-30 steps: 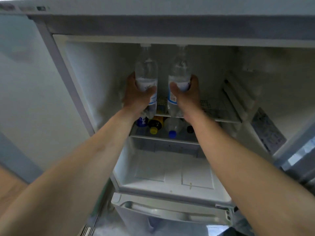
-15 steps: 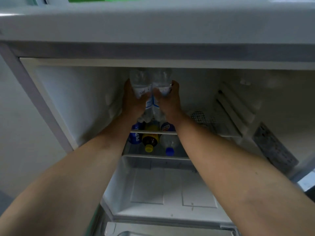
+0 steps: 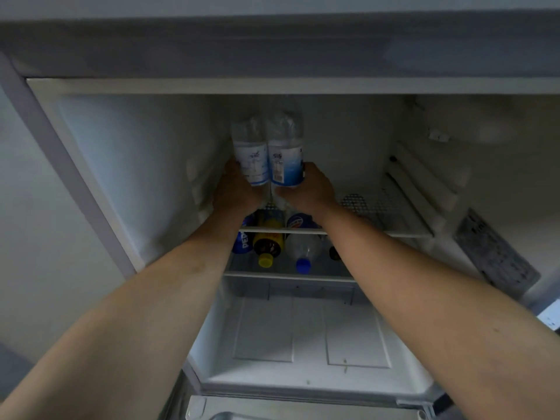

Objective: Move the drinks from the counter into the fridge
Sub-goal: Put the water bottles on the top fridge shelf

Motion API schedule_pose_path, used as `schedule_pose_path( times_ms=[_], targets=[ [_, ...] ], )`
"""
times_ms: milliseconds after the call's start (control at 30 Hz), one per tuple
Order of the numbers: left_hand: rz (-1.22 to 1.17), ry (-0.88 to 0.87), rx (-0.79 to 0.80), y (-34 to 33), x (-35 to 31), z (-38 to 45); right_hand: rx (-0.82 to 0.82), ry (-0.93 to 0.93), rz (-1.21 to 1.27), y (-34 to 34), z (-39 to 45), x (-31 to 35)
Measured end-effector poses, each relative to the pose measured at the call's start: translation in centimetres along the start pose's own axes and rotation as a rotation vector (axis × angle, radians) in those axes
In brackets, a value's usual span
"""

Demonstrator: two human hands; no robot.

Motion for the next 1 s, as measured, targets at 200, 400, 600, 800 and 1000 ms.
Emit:
schedule_pose_path(
  times_ms=[200,400,600,800,1000],
  targets=[
    [0.081,0.001,-0.076,-0.5,0.3,1.1,-0.076,-0.003,-0.016,-0.5,2.1,0.0],
    [0.138,-0.072,-0.009,-1.4,-0.6,4.3,-0.075,-0.022,-0.03,-1.7,6.3,-0.1],
    [0.236,-0.066,-0.034,-2.0,-0.6,7.2,-0.075,-0.008,-0.01,-2.6,9.1,-0.3],
    [0.306,-0.037,-0.02,-2.9,-0.4,9.2,-0.083,-0.043,-0.029,-3.4,11.2,-0.7],
    [0.287,-0.044,-0.047,-3.4,-0.2,10.6,-0.075,-0.034,-0.042,-3.9,12.7,-0.4]
  ],
)
Point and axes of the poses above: each hand's wrist, its own z-axis towards the middle knuckle, its own y-axis out of the back of the hand, x = y × z, the point moved 8 cm from there along z, towards the middle knuckle, and after that the axes turned 4 degrees about -z, right-handed, at the moved point
